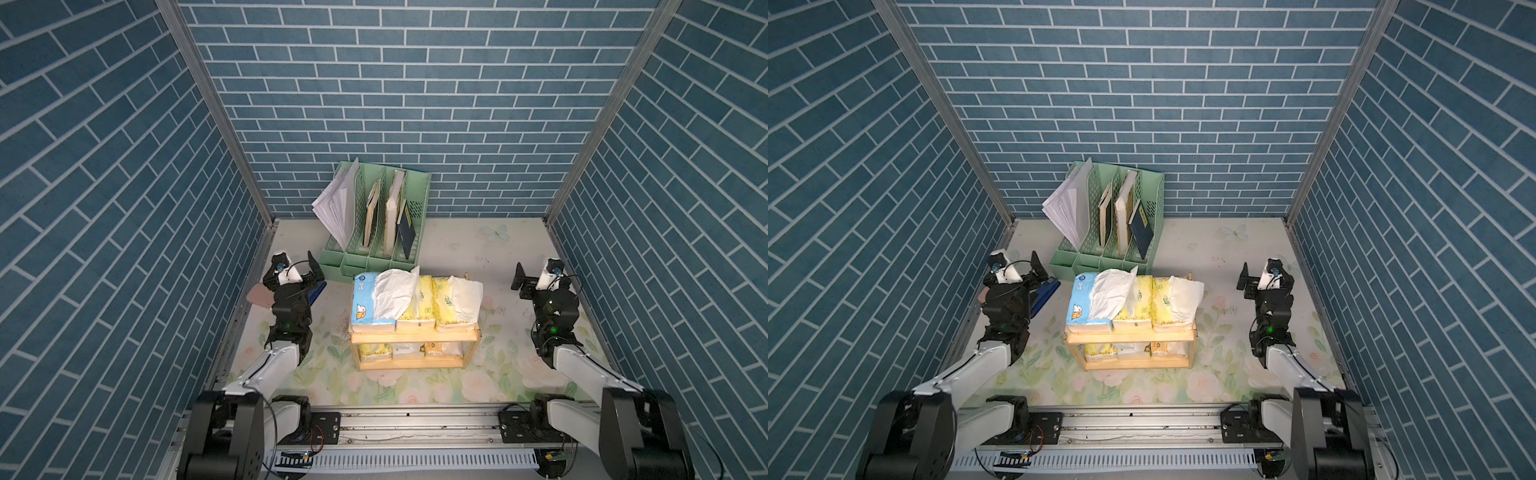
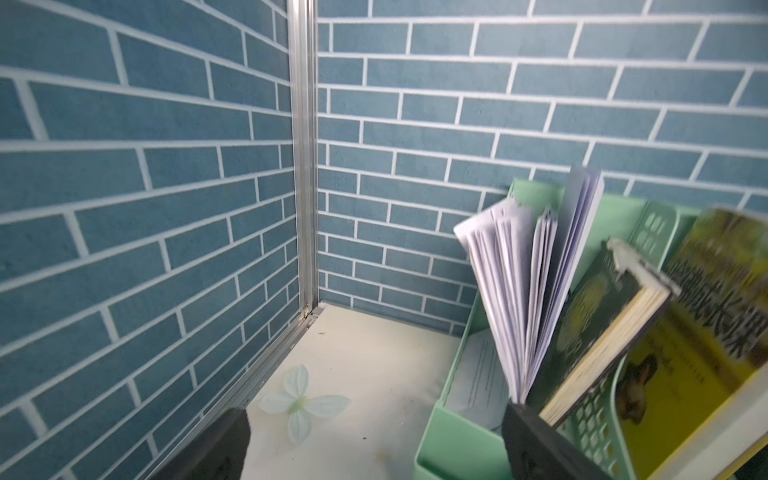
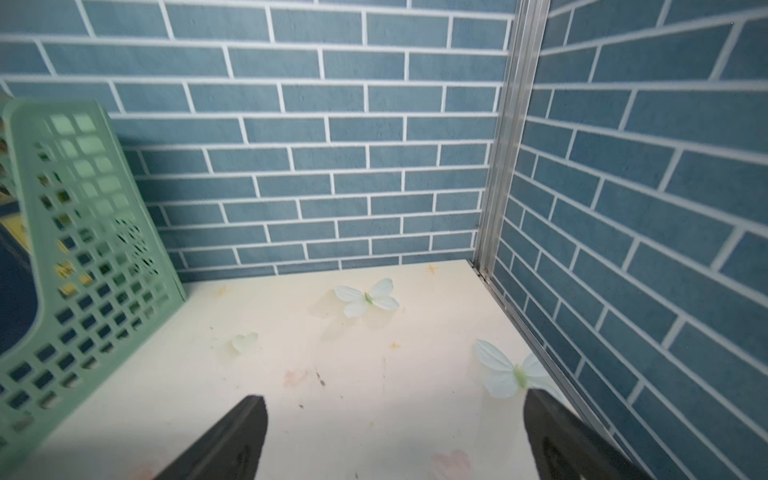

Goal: Remove the tissue boxes from the shelf
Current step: Move the shelf to the center of the board.

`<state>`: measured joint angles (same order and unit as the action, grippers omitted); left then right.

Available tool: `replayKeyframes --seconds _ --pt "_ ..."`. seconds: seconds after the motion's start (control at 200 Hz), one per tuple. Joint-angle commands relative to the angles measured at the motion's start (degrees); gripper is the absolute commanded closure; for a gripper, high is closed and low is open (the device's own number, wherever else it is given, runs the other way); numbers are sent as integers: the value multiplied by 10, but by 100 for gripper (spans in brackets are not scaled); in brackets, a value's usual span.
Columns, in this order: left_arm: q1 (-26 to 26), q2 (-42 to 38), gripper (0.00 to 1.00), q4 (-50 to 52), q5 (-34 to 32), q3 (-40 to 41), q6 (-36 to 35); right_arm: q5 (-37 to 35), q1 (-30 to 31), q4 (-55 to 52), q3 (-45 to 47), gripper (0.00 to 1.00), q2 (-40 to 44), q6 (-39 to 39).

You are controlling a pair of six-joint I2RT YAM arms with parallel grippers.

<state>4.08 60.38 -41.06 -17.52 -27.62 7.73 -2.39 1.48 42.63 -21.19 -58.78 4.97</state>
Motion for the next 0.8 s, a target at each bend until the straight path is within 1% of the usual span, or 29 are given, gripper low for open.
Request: replayKeyframes --seconds 0.0,0.09,0.12,0.17,0.28,0.365,0.42,0.51,0.565,0.615,0.69,0.74,0.795 --pt "-3 -45 0 260 14 -96 80 95 -2 -207 -62 0 80 67" --pt "-3 -68 0 396 62 -159 117 156 -2 -319 -118 0 134 90" --pt "-3 -77 0 425 84 -172 126 176 -2 -353 -137 0 147 99" --pt "-3 -97 0 480 102 -190 140 206 -2 -403 -165 0 164 115" --pt "-3 -137 0 594 138 -222 169 291 -2 -499 -213 0 179 158" --pt "-3 -147 0 678 199 -248 191 368 -2 -547 -225 1 178 211" --pt "-3 -142 4 725 270 -259 197 419 -2 -567 -226 3 175 245" --pt "-4 -121 18 799 362 -276 199 482 -2 -592 -220 7 176 284" --pt "-4 -114 25 824 403 -279 201 502 -2 -610 -219 10 183 293" --pt "-6 -111 27 833 432 -279 206 509 -2 -628 -218 10 192 295" --pt "-12 -110 31 828 486 -273 213 533 -2 -635 -206 11 205 310" --pt "-18 -106 35 819 527 -267 214 552 -2 -635 -192 15 214 320" --pt "-19 -100 39 810 559 -256 220 556 -3 -650 -183 17 221 324"
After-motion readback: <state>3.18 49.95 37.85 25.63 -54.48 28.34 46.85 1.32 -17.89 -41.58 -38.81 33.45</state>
